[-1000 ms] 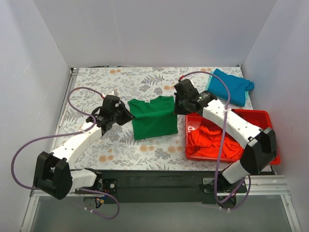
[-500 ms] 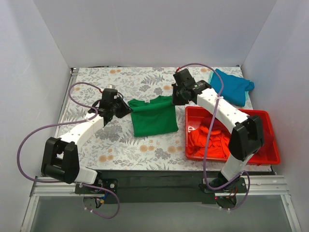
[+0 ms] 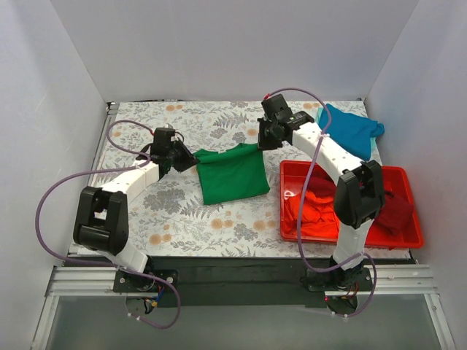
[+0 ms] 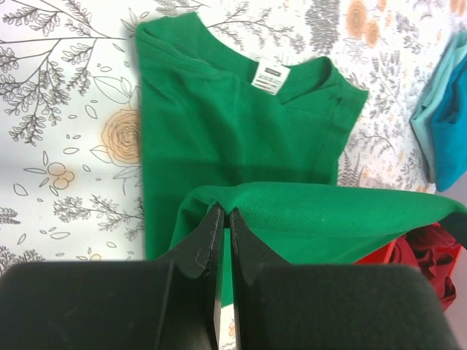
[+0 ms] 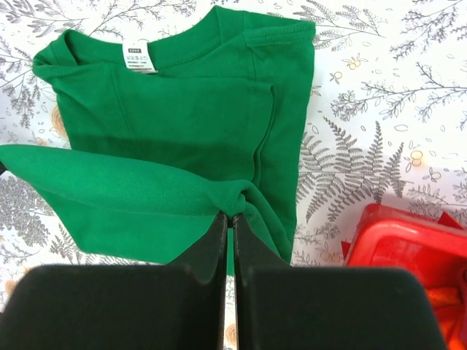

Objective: Fold and stack the t-shirts
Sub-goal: Fold the tshirt

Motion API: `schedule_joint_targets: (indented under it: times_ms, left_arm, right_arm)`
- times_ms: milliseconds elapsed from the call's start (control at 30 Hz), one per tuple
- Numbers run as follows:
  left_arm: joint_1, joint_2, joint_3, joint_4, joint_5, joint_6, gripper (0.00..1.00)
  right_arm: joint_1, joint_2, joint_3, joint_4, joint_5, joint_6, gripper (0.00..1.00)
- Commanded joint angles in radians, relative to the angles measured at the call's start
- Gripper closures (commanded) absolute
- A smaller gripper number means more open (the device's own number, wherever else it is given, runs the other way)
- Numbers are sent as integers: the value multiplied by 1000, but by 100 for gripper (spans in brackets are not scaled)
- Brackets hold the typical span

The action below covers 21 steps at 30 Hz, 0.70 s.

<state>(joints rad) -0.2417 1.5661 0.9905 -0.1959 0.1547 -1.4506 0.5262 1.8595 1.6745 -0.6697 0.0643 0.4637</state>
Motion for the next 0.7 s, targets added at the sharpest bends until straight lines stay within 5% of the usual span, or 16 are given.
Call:
schedule_joint_targets:
  times_ms: [0, 267, 300, 333, 367, 400, 433, 667]
  left_arm:
    - [24, 18, 33, 21, -9, 29, 100]
    - [53, 140, 147, 16, -1, 58, 100]
    - [56, 159, 196, -19, -15, 62, 68]
    - [59, 166, 233, -48, -36, 67, 49]
    - [59, 169, 267, -112, -85, 75, 38]
    - [59, 163, 317, -129, -104, 99, 27]
    - [59, 150, 327, -140, -116, 110, 15]
    - [59, 9, 254, -143, -49, 200, 14]
  right_arm:
    - [-22, 44, 66, 24, 2, -37, 99]
    - [-60, 183, 229, 22, -50, -75, 97]
    - [-64, 194, 253, 25, -95, -98, 69]
    - [-72, 202, 286, 24, -119, -111, 57]
    - [-75, 201, 330, 22, -156, -123, 47]
    - [-78, 195, 350, 25, -168, -144, 17]
    - [-81, 170, 364, 25, -178, -155, 6]
    - [-91, 23, 265, 42, -251, -237, 2]
